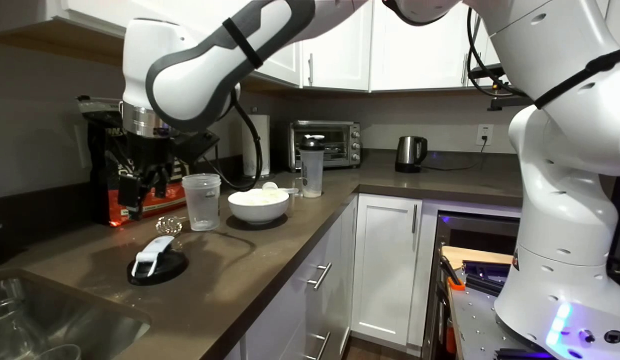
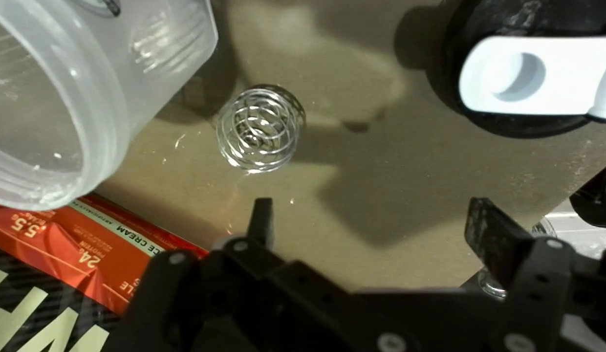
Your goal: Put the ball in the shaker
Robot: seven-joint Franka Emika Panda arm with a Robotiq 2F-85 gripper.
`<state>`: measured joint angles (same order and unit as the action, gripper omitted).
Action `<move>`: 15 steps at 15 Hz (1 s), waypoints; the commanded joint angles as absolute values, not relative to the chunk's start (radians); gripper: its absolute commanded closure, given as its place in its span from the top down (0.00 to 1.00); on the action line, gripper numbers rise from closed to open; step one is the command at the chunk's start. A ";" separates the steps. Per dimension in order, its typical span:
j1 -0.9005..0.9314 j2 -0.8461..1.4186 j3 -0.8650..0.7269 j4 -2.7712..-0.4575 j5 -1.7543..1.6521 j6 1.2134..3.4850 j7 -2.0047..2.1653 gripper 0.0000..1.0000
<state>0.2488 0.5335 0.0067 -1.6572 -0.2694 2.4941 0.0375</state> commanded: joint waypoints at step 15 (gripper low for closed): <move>0.350 0.647 -0.120 -1.519 -0.485 2.413 0.250 1.00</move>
